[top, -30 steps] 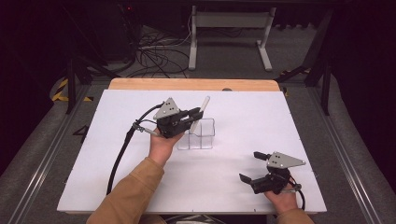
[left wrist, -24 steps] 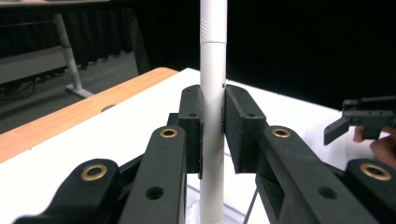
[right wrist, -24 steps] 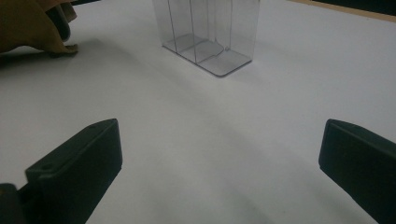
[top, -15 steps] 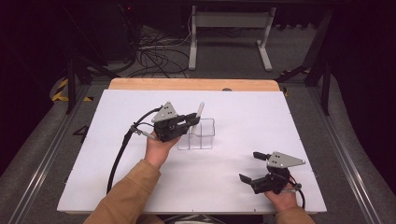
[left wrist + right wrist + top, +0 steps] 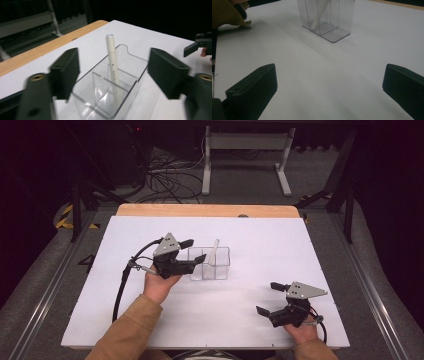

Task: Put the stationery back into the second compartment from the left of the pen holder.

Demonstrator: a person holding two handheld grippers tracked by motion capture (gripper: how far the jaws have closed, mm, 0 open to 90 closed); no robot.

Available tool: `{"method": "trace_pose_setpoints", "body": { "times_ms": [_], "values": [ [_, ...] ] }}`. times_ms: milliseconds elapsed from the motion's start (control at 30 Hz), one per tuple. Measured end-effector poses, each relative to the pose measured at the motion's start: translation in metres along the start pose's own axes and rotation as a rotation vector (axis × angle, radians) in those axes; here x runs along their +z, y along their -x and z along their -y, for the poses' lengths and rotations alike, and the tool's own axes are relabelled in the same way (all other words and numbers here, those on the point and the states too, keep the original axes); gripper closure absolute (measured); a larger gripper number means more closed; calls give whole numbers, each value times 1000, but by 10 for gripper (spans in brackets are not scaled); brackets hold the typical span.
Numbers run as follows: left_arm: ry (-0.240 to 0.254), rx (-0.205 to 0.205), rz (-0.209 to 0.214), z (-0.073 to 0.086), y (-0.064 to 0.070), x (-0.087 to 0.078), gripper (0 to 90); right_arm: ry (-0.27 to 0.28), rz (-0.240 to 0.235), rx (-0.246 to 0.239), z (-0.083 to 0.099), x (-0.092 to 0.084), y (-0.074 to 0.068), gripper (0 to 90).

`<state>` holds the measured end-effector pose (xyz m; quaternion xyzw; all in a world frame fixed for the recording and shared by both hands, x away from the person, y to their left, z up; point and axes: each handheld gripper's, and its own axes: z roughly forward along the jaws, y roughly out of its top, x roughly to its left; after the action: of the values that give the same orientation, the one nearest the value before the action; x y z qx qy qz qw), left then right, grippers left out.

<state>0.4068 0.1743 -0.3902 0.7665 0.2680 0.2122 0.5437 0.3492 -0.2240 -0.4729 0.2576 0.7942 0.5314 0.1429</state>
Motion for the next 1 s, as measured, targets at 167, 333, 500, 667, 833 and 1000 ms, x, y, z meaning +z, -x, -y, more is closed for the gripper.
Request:
{"method": "trace_pose_setpoints", "body": {
  "times_ms": [167, 333, 500, 667, 833, 1000],
  "values": [
    [6, 1, -1, -4, 5, -24, 130, 0, -3, 3, 0, 1, 0, 1],
    [22, -3, 36, -2, 10, -42, 111, -5, 1, 0, 0, 1, 0, 1],
    [29, -1, 55, 6, 11, -59, 103, -11, 4, -4, 1, 0, -2, 1],
    [34, -1, 65, 16, 11, -75, 99, -9, 5, -4, 1, 0, -2, 1],
    [41, -15, 76, 27, 7, -86, 98, -8, 5, -5, 1, 0, -2, 1],
    [29, -4, 76, 38, 3, -94, 71, -6, 3, -7, 1, -1, -2, 1]
  ]
}}
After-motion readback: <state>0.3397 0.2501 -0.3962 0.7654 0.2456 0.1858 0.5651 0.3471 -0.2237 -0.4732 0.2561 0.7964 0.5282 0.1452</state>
